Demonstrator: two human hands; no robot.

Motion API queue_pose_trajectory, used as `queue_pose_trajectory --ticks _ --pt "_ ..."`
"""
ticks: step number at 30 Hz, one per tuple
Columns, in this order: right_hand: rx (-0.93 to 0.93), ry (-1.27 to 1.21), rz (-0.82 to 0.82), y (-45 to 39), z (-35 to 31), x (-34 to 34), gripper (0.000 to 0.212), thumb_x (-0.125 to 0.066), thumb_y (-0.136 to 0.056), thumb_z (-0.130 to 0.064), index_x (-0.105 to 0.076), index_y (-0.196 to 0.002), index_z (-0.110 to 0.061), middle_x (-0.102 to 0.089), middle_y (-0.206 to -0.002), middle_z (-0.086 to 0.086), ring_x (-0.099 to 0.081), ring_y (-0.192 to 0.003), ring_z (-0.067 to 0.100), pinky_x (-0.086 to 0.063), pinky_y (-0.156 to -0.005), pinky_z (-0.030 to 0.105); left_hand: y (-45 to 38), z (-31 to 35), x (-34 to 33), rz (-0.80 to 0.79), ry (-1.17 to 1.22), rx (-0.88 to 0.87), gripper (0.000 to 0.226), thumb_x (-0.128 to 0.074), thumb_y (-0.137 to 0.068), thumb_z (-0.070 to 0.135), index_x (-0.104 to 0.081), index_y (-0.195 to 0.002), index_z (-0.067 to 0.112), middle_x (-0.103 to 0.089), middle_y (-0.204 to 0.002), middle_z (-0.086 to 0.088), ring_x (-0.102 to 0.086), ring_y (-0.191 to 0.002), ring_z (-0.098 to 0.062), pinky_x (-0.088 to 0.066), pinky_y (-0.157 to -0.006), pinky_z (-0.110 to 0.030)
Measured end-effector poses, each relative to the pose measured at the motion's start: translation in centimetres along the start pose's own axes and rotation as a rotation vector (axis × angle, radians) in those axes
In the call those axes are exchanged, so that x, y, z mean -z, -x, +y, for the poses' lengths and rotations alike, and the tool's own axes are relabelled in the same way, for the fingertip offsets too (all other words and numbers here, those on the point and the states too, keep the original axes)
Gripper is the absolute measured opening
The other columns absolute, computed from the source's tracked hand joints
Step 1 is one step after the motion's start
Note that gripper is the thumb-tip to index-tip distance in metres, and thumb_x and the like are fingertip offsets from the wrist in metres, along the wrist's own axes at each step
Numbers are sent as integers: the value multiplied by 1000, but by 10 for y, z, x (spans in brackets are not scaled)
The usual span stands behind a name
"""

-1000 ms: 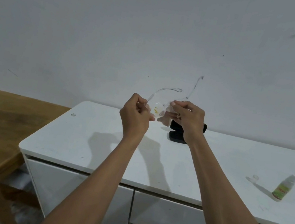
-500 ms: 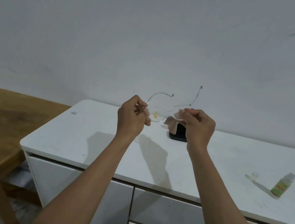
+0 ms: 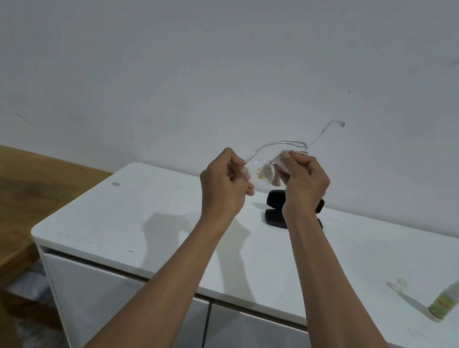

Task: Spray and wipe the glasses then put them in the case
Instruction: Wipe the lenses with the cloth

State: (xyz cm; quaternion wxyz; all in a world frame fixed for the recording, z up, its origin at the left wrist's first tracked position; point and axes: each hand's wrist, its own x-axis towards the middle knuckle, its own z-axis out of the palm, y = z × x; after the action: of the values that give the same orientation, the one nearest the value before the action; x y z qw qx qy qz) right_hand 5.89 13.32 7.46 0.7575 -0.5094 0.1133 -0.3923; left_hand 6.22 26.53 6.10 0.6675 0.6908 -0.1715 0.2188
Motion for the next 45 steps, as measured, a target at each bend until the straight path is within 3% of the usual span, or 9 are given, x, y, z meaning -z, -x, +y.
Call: queue_pose_trajectory --ticks 8,11,16,20,24,29,33,40,45 --pt "-184 184 -289 -2 4 28 5 -74 -85 4 -73 -88 0 -73 -91 13 -71 -71 21 -63 -84 39 -2 -15 14 22 -39 99 19 -47 -81 -12 -56 -82 4 -70 -70 -10 -69 -49 -21 -62 -66 -49" --pt "-207 283 -379 1 4 38 10 -75 -83 5 -72 -93 7 -72 -85 13 -71 -68 20 -64 -81 38 -2 -20 23 9 -43 168 21 -47 -79 -13 -58 -83 5 -71 -74 -13 -68 -48 -23 -62 -66 -51" --pt "-231 435 -499 2 0 52 7 -80 -80 2 -74 -85 2 -71 -70 6 -68 -61 17 -60 -68 25 2 -27 33 -30 -63 220 20 -51 -83 -15 -57 -82 4 -67 -78 -19 -65 -51 -25 -64 -61 -47" --pt "-173 393 -395 4 8 58 10 -81 -80 1 -74 -87 5 -73 -79 12 -70 -72 26 -62 -77 33 7 -26 29 -28 -63 197 14 -52 -86 -13 -56 -85 0 -64 -84 -26 -66 -58 -23 -65 -61 -45" --pt "-41 252 -181 14 28 59 10 -84 -79 -15 -76 -81 -8 -73 -90 6 -70 -88 25 -58 -89 41 6 -20 19 51 -71 157 17 -48 -86 -13 -54 -85 3 -63 -72 -10 -66 -47 -15 -64 -62 -48" --pt "-41 47 -180 39 35 48 18 -78 -87 -17 -70 -88 -1 -62 -73 17 -50 -73 28 -42 -67 39 -1 -15 16 157 -47 147 18 -48 -89 -8 -50 -81 8 -65 -77 -13 -71 -50 -19 -62 -64 -52" --pt "-120 -48 -200 59 34 24 4 -77 -87 -11 -76 -84 -13 -71 -95 22 -62 -82 27 -50 -72 35 0 -7 9 143 -64 119 23 -50 -89 -7 -49 -79 13 -66 -81 -16 -73 -55 -21 -63 -63 -48" --pt "-83 -42 -162 72 40 -6 15 -66 -98 -18 -80 -101 -18 -79 -98 4 -74 -95 18 -58 -88 31 7 7 3 118 -175 -2 11 -51 -86 -8 -54 -84 3 -65 -75 -13 -57 -66 -26 -45 -54 -23" --pt "57 130 -109 73 42 -16 21 -67 -94 -8 -79 -108 -17 -78 -85 -12 -72 -80 4 -57 -82 22 2 2 9 125 -179 -14 10 -53 -91 -3 -53 -84 4 -66 -76 -14 -63 -71 -32 -49 -60 -32"
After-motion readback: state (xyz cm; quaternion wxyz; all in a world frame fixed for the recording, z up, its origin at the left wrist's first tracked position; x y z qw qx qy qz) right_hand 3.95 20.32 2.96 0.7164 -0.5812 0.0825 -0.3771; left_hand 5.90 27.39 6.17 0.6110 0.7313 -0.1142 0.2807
